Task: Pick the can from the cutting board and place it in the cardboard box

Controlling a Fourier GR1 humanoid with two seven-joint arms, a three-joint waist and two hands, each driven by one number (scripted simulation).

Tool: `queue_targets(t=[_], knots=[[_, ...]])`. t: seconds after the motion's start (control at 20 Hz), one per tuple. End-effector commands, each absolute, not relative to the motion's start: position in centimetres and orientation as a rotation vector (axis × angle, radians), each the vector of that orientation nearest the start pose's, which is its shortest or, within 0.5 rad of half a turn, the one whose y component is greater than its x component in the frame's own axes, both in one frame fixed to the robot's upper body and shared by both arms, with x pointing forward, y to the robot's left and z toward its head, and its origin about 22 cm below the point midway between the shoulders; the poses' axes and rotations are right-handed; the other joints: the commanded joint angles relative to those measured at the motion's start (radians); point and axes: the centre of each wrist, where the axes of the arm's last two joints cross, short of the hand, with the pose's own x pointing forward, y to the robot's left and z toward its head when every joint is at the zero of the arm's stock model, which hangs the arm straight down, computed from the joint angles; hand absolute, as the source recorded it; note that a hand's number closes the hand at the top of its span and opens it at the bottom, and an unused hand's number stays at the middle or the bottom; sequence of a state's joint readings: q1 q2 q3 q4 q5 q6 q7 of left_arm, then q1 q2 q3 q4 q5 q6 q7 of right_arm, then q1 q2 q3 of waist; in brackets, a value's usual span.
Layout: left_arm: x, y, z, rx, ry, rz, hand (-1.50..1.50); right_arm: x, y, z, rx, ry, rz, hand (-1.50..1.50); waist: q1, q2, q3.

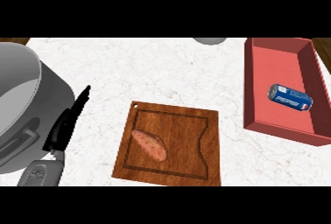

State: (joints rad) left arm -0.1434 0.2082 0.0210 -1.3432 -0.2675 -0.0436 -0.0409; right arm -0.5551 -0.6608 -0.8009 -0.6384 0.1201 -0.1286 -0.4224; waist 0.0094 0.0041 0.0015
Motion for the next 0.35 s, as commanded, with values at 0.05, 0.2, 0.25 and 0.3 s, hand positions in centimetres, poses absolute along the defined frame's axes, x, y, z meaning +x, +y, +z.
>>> queue_targets(t=[0.05,0.2,0.25,0.3], knots=[[28.4,28.4,1.1,0.314,-1.472,-0.441,0.0,25.9,-55.4,7.3,-0.981,-1.708,-0.408,-1.5,0.0,-0.001,0.0],[26.9,27.8,0.1,0.306,-1.464,-0.423,0.0,23.4,-57.6,7.7,-0.991,-1.702,-0.364,-1.5,0.004,0.0,0.001],[27.4,28.4,-0.8,0.333,-1.478,-0.419,0.0,24.7,-56.1,6.2,-1.007,-1.683,-0.336,-1.5,0.0,0.0,0.0],[27.7,28.3,-0.8,0.341,-1.477,-0.418,0.0,26.9,-54.6,6.3,-0.963,-1.677,-0.331,-1.5,0.002,0.0,0.0]])
